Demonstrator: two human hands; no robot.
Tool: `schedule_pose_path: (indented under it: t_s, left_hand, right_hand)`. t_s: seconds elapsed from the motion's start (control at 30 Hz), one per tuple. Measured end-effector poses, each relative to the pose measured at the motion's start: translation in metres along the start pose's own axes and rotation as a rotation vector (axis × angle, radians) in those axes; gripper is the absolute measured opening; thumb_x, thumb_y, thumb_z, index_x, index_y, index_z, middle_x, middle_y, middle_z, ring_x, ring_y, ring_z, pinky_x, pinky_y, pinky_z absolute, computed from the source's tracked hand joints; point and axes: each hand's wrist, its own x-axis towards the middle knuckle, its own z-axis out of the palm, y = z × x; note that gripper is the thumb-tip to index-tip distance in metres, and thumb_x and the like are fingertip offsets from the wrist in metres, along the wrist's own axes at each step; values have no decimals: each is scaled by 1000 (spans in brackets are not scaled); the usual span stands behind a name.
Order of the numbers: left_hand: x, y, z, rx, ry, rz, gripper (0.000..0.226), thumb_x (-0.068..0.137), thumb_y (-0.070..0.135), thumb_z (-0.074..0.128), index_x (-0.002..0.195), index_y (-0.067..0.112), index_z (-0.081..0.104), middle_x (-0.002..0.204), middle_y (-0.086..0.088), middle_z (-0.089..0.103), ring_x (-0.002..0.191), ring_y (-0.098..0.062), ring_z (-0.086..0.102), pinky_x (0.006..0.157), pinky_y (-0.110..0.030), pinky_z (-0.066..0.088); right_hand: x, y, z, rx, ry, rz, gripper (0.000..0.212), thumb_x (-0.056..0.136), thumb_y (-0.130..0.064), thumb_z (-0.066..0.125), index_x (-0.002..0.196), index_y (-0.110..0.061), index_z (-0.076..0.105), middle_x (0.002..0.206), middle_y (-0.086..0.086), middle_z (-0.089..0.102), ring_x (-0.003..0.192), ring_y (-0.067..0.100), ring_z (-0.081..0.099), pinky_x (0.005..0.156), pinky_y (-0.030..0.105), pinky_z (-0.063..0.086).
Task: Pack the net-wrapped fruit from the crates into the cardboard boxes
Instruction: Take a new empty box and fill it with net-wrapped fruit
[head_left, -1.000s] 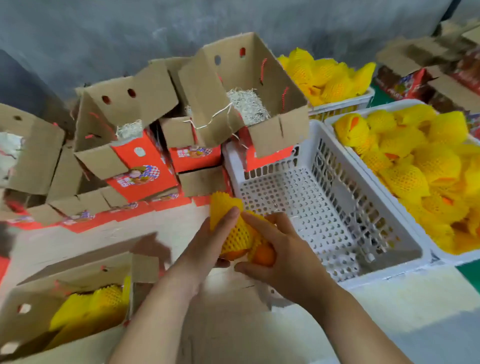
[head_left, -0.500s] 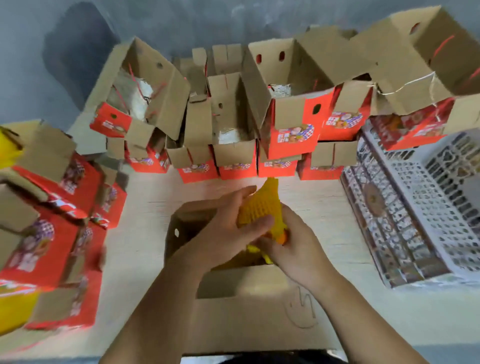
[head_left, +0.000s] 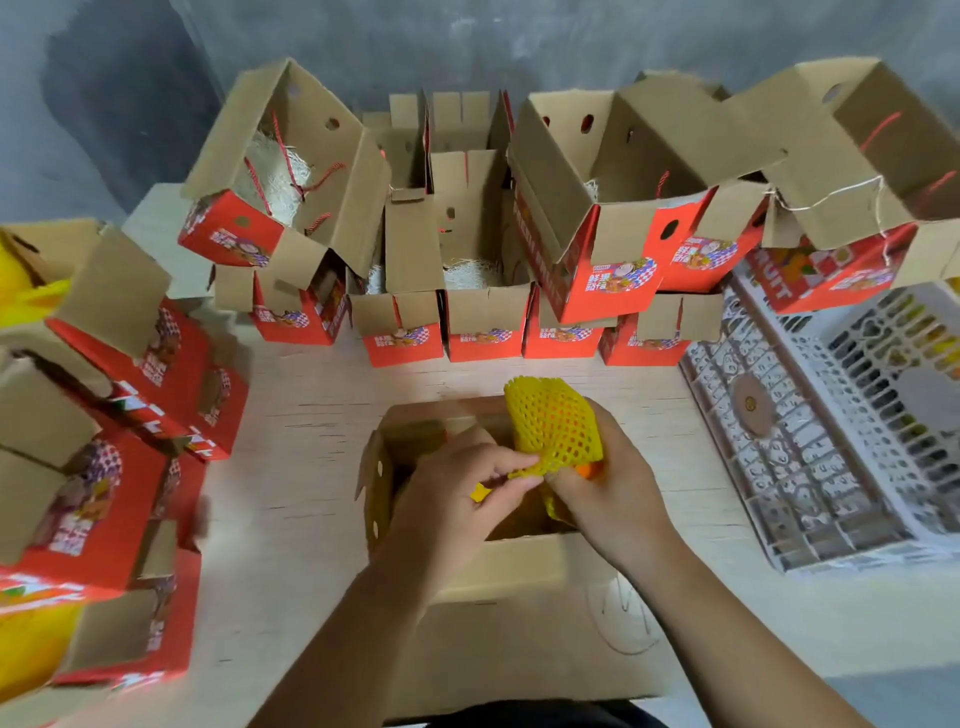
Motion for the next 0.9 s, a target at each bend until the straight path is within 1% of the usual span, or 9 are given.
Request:
schedule_pose_path:
  t_s: [0.1, 0.17, 0.23, 0.3, 0.37, 0.53, 0.63, 0.8, 0.9]
  left_hand:
    - [-1, -1, -1, -13, -28, 33, 21, 95, 47, 69, 106, 31, 75, 86, 13, 60, 81, -9, 62, 71, -22, 50]
    - [3, 3, -2, -60, 1, -20, 27, 95, 58, 64, 100, 33, 72, 89, 14, 63, 86, -9, 64, 74, -17, 48]
    - [7, 12, 2, -298, 79, -312, 43, 87, 71, 63, 107, 33, 66, 101, 16, 67, 96, -5, 65, 85, -15, 47]
    - [14, 16, 7, -726, -31, -674, 79, 75, 75, 73, 135, 27, 57, 128, 10, 67, 120, -9, 63, 107, -35, 47]
    - [16, 16, 12, -950, -138, -808, 83, 77, 60, 78, 144, 17, 54, 138, -6, 66, 131, -23, 61, 118, -50, 39]
    - [12, 8, 26, -818, -231, -799, 65, 80, 54, 79, 137, 27, 61, 131, -1, 71, 126, -22, 65, 114, -49, 44]
    - [12, 10, 39, -617, -134, -807, 65, 70, 61, 83, 126, 33, 66, 117, 5, 76, 110, -13, 71, 99, -39, 54]
    - [18, -3, 32, -851, 68, -973, 70, 76, 59, 84, 134, 27, 63, 129, -1, 72, 119, -20, 69, 108, -48, 50]
    - [23, -17, 26, -1042, 274, -1068, 64, 80, 44, 83, 135, 21, 59, 127, -6, 72, 114, -22, 72, 96, -42, 58]
  right_hand:
    - [-4, 3, 4, -11, 6, 16, 58, 84, -36, 78, 133, -54, 53, 128, -19, 64, 118, 1, 60, 94, 31, 53]
    - [-8, 2, 4, 47, -9, 3, 55, 84, -44, 77, 133, -53, 54, 124, -17, 66, 114, 2, 63, 89, 20, 53]
    - [-12, -1, 5, 110, -41, -25, 56, 84, -48, 75, 136, -48, 55, 120, -16, 67, 108, 6, 66, 83, 16, 51]
    - [-15, -2, 7, 130, -83, -52, 58, 83, -42, 75, 138, -44, 55, 116, -16, 67, 104, 8, 66, 80, 15, 49]
    - [-15, -1, 7, 56, -128, -48, 60, 83, -42, 75, 140, -41, 55, 113, -19, 65, 100, 8, 64, 79, 21, 48]
    - [-13, 4, -5, -381, -50, -6, 56, 79, -68, 61, 131, -47, 55, 92, -14, 49, 81, 6, 54, 60, 31, 47]
    - [-6, 6, -10, -440, -64, -9, 47, 77, -69, 66, 118, -45, 60, 91, -10, 46, 79, 9, 52, 57, 29, 41]
    - [10, 15, -18, 40, -56, 277, 51, 76, -48, 82, 124, -39, 67, 116, -12, 68, 103, 6, 67, 83, 33, 58]
    - [14, 22, -25, 506, 46, 646, 31, 79, -43, 83, 106, -30, 75, 115, 8, 72, 93, 25, 74, 66, 44, 63]
